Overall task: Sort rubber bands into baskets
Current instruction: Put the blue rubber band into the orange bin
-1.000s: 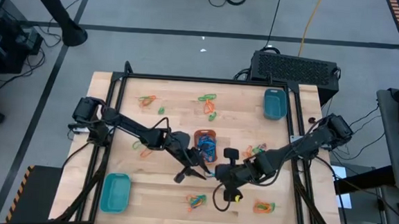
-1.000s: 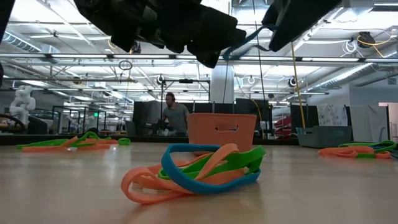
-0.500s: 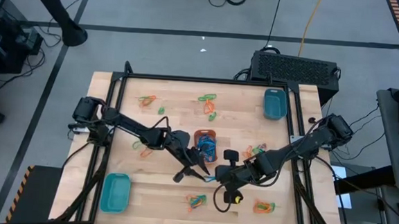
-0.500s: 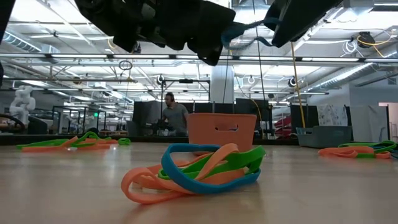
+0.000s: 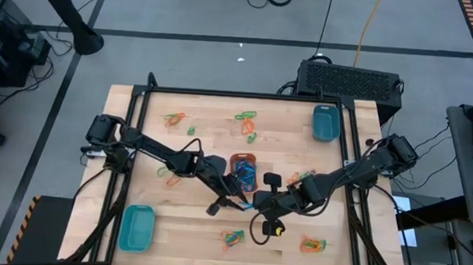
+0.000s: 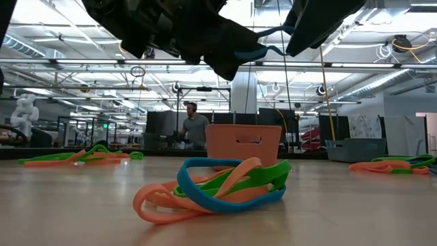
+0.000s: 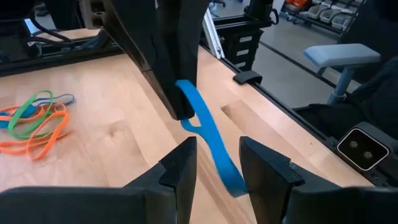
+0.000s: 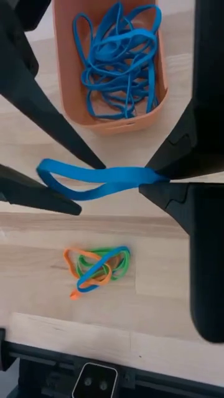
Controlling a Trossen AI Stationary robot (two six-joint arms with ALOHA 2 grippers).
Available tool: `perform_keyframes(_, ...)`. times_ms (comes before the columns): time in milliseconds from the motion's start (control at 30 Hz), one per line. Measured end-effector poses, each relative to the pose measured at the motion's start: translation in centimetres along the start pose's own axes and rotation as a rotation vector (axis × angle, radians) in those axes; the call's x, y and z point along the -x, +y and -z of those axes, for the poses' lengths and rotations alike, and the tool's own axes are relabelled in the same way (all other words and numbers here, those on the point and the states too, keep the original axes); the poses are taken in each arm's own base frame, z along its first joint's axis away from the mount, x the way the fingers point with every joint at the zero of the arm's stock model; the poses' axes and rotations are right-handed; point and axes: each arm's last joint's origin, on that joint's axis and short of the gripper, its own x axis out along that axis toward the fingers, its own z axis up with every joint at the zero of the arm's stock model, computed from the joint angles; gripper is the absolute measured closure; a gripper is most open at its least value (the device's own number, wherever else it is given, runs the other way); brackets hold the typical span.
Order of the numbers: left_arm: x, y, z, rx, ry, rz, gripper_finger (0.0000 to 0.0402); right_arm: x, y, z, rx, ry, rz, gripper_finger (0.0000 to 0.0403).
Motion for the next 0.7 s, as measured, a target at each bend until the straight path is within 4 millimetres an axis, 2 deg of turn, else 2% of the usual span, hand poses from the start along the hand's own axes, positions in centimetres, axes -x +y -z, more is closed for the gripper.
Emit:
perform_keyframes(167,0.0,0.0,0.0,0.000,0.001,0.000,0.0290,0.0,0.0,0.0,0.008,0.001,0.001,0.0403)
perform_keyframes(400,0.1,0.2,0.1,-0.001,0.010,-0.005,0.0390,0.0,0.0,0.1,0.047,0.005,0.008,0.0379)
perform_keyframes(700,0.5,1.1,0.6,0.024,0.044,-0.047,0.0398,0.0,-0.8,0.7,0.072,0.067,0.093,0.0320)
